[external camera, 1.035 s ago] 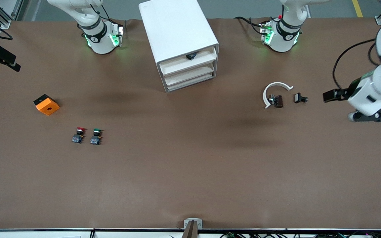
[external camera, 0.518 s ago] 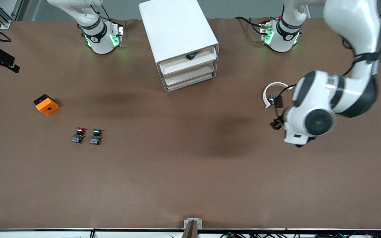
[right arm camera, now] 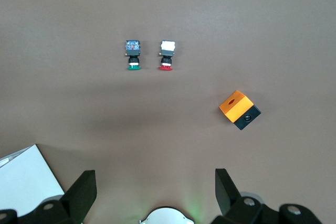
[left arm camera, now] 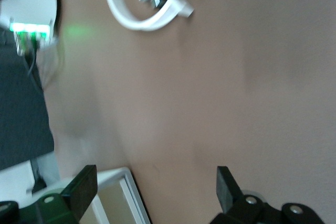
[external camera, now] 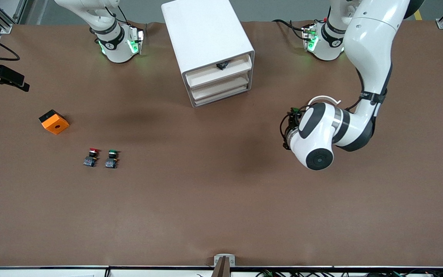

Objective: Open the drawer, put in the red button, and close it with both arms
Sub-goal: 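Move the left gripper to the white cabinet's drawer front, then grip the drawer with the left gripper and pull it open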

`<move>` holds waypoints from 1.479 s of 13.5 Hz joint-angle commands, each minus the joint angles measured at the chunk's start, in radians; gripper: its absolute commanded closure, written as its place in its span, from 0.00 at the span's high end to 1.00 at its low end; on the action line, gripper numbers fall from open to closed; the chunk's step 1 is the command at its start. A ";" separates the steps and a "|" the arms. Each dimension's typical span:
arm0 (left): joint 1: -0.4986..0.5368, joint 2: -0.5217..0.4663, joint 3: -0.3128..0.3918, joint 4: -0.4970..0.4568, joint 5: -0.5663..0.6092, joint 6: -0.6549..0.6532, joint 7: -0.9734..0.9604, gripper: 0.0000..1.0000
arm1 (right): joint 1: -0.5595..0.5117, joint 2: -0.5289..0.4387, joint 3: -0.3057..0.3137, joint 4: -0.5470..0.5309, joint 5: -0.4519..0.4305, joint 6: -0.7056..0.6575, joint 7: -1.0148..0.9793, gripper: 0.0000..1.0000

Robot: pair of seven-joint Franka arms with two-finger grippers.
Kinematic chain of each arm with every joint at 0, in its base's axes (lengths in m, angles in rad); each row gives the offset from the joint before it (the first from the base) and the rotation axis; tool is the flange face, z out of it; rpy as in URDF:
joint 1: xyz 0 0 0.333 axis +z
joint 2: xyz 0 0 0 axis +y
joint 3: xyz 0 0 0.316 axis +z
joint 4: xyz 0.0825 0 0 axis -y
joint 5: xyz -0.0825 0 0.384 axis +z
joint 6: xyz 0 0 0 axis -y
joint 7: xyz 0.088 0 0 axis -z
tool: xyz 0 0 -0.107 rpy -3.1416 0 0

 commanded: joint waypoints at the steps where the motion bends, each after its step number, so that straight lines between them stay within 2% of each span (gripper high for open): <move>1: -0.037 0.018 0.005 0.029 -0.122 -0.020 -0.142 1.00 | -0.007 0.074 0.007 0.051 0.004 -0.002 -0.001 1.00; 3: -0.037 0.033 0.005 0.028 -0.199 -0.022 -0.236 0.98 | -0.007 0.083 0.007 0.057 0.000 0.001 -0.004 1.00; 4: -0.040 0.042 0.005 0.028 -0.214 -0.022 -0.271 0.90 | -0.004 0.083 0.007 0.059 -0.003 0.002 -0.003 1.00; 5: -0.057 0.054 0.005 0.028 -0.248 -0.022 -0.299 0.87 | -0.001 0.083 0.007 0.057 -0.013 0.010 -0.004 1.00; 9: -0.095 0.059 0.005 0.026 -0.338 -0.028 -0.351 0.87 | -0.010 0.115 0.009 0.059 -0.014 0.034 -0.003 1.00; 12: -0.124 0.073 0.005 0.025 -0.415 -0.030 -0.374 0.81 | -0.015 0.140 0.007 0.059 -0.026 0.054 -0.003 1.00; 15: -0.181 0.090 0.005 0.023 -0.428 -0.030 -0.393 0.78 | -0.017 0.203 0.007 0.061 -0.028 0.071 -0.001 1.00; 20: -0.228 0.085 0.005 0.017 -0.434 -0.046 -0.416 0.78 | -0.010 0.207 0.007 0.070 -0.023 0.065 0.005 1.00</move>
